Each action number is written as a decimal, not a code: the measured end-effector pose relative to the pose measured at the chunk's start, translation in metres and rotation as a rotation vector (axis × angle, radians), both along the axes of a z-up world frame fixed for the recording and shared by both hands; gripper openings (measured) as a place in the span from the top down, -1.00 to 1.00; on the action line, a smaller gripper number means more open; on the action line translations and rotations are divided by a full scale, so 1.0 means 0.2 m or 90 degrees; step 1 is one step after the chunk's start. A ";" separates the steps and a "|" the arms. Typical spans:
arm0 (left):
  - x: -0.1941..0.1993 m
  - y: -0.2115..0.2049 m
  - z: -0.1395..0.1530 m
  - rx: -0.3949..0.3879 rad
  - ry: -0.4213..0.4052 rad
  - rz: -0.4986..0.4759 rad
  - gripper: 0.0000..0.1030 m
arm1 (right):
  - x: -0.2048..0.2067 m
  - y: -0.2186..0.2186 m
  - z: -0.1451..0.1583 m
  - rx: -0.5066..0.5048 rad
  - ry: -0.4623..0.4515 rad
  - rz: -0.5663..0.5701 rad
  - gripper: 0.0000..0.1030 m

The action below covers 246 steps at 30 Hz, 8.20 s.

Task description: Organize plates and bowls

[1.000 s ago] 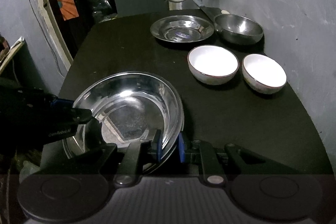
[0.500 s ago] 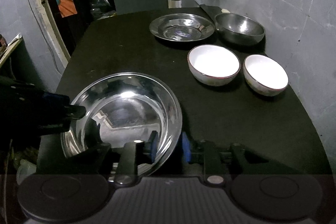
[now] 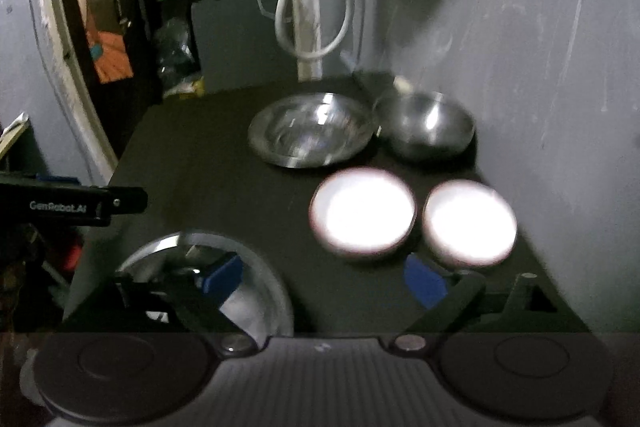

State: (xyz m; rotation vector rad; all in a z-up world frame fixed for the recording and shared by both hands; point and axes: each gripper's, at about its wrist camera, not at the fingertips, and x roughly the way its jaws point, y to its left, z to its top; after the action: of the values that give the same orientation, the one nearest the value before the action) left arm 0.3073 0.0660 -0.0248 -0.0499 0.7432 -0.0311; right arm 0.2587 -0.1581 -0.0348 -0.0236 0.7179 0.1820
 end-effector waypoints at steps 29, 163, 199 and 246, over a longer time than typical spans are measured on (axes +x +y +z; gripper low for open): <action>0.93 -0.10 -0.18 -0.070 0.045 -0.033 -0.97 | 0.84 -0.03 -0.20 0.117 0.030 -0.063 -0.45; -0.22 -0.06 -0.14 0.016 0.135 -0.188 0.45 | -0.16 0.03 -0.10 0.162 0.148 0.065 0.52; -0.21 -0.08 -0.15 0.012 0.140 -0.177 0.29 | -0.15 0.00 -0.09 0.156 0.156 0.064 0.40; 1.10 -0.86 -0.21 -0.067 0.060 -0.025 -0.66 | 1.02 -0.61 -0.26 0.208 -0.010 -0.113 -0.49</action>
State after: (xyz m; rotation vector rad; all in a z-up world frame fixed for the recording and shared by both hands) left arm 0.5281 -0.1057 -0.0677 -0.1371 0.8371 -0.1059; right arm 0.4620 -0.2796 -0.0873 0.3497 0.6639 0.1269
